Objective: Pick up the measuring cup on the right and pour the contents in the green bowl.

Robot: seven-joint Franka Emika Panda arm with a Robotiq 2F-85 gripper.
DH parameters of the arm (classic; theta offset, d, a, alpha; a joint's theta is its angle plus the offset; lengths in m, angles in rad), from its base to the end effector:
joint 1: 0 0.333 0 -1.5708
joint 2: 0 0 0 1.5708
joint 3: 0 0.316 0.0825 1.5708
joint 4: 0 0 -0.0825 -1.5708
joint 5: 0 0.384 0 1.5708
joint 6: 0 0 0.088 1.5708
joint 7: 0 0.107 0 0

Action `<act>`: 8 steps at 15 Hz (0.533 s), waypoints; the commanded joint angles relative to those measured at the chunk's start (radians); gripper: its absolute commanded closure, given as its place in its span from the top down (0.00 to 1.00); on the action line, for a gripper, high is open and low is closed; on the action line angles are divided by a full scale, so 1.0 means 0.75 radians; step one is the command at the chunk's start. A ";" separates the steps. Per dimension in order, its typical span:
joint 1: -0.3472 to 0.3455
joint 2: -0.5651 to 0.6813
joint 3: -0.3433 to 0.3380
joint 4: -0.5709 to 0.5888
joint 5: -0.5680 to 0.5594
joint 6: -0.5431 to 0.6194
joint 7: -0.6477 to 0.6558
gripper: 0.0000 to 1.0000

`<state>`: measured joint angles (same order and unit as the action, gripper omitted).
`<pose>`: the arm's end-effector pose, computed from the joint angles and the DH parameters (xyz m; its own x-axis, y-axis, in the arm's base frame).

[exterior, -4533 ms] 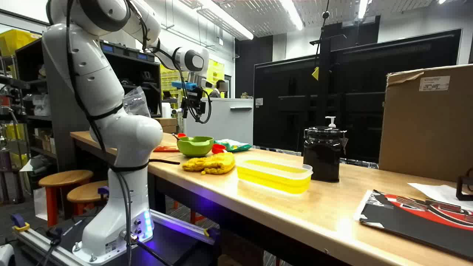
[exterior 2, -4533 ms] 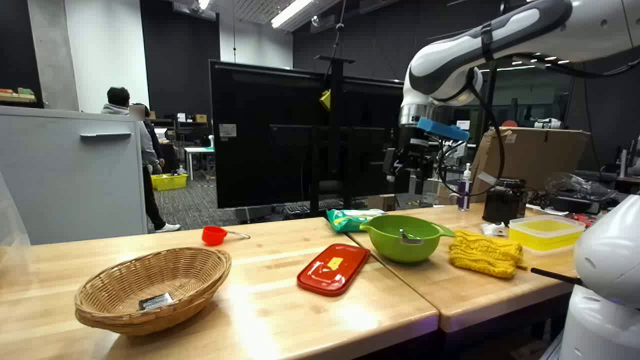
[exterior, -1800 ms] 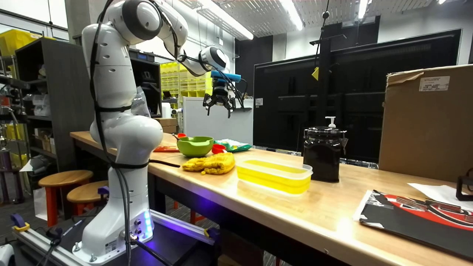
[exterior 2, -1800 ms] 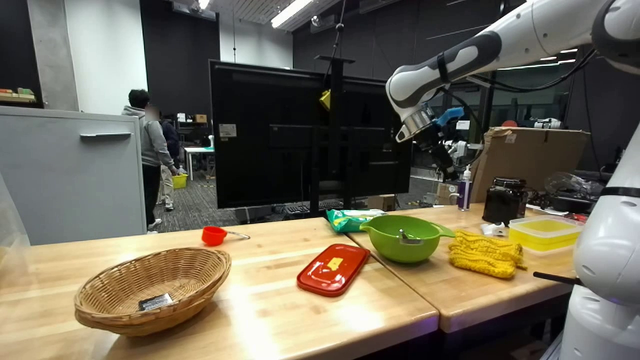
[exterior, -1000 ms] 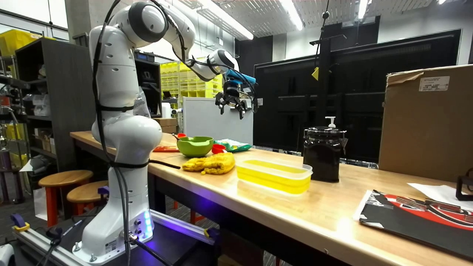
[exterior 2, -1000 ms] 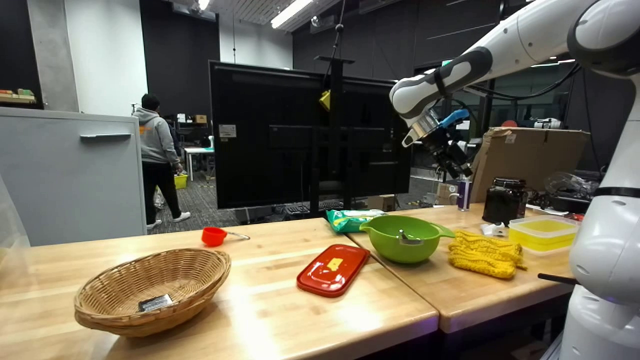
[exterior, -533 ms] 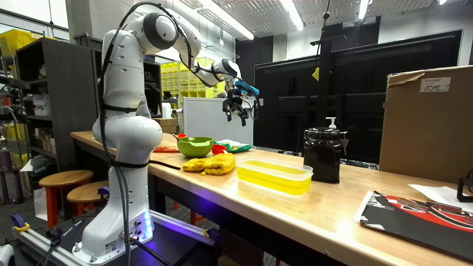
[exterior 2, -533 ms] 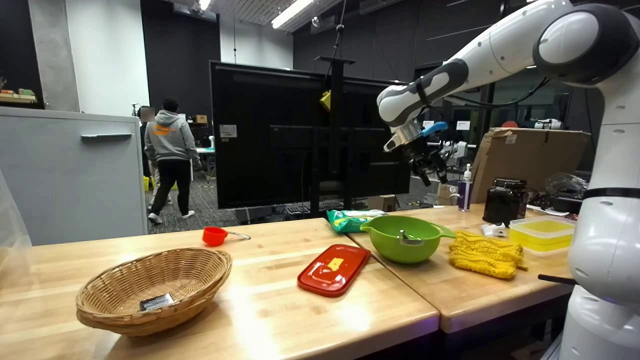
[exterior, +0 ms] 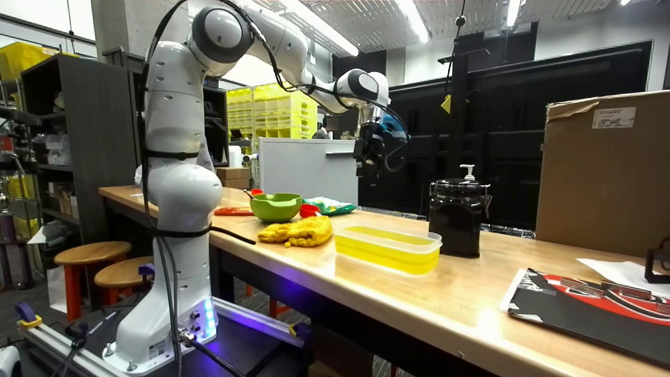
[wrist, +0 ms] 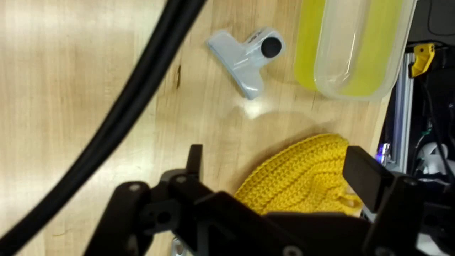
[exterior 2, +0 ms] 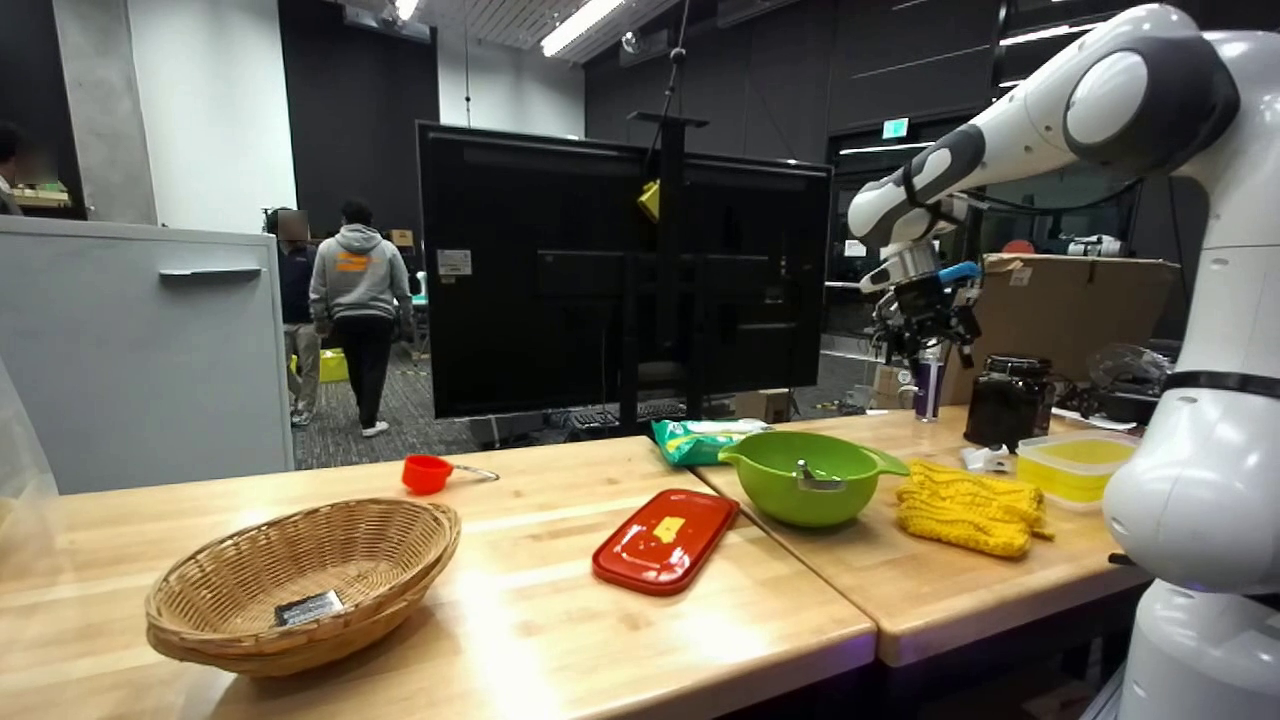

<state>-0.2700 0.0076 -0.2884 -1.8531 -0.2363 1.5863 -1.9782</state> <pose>0.4391 -0.3030 0.4938 0.0966 0.9902 -0.1005 0.9325 -0.1253 -0.3386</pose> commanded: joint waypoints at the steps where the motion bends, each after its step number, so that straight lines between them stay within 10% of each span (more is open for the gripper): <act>1: -0.019 0.002 -0.005 0.005 0.000 -0.004 -0.026 1.00; 8: -0.008 0.010 0.011 0.004 0.000 -0.003 -0.010 1.00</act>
<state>-0.2724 0.0142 -0.2836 -1.8530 -0.2363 1.5861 -1.9849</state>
